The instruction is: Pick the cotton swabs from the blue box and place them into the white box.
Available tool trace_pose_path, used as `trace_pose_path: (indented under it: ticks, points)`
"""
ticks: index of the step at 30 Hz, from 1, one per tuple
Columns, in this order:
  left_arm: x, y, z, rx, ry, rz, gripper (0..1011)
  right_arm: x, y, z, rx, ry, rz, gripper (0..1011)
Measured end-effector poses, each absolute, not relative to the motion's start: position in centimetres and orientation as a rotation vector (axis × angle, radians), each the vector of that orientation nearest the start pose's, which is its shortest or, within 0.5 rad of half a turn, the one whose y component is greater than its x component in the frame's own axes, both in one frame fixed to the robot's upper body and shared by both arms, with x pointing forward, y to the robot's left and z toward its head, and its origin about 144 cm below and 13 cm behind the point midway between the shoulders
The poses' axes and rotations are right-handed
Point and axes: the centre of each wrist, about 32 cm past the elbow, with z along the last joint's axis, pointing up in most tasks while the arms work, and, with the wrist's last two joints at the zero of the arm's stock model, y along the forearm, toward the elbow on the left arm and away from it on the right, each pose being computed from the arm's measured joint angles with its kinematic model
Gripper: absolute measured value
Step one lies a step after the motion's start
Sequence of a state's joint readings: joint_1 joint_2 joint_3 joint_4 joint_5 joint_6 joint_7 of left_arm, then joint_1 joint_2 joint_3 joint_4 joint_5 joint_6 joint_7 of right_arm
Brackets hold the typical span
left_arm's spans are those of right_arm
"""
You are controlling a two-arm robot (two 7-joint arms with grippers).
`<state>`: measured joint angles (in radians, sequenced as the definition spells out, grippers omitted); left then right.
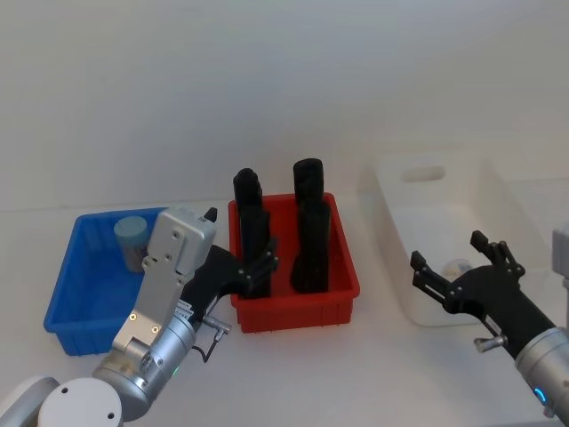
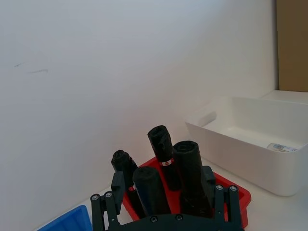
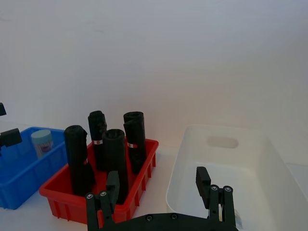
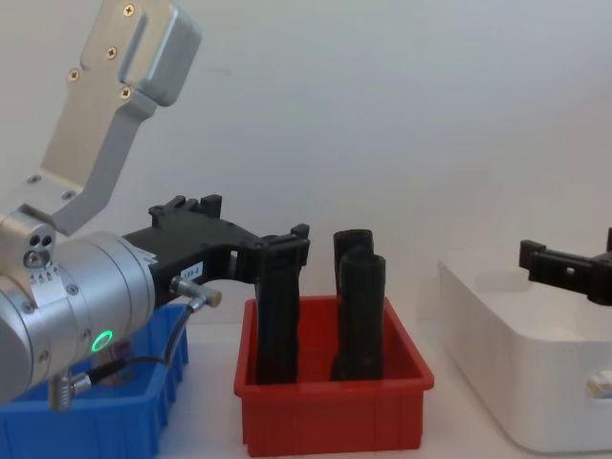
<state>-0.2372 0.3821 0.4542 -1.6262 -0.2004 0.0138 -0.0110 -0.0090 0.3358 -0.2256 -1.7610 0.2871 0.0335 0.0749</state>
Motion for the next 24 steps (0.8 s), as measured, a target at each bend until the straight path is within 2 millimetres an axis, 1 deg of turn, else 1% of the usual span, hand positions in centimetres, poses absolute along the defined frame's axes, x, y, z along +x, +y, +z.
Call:
trace_pose_path:
  ticks: [6,11,12,24]
  points:
    - [49.2,19.8,120.4,0.061,-0.268,1.124,1004,45.2,-23.8,118.8,0.024,-0.081,-1.199,1001]
    - [49.2,19.8,120.4,0.061,-0.268,1.124,1004,46.8,-23.6,118.7,0.018,-0.099,-1.151,1001]
    - [49.2,19.8,120.4,0.061,-0.268,1.124,1004,46.8,-23.6,118.7,0.018,-0.099,-1.151,1001]
    - [49.2,19.8,120.4,0.061,-0.268,1.124,1004,51.5,-22.6,118.6,-0.01,-0.146,-1.063,1001]
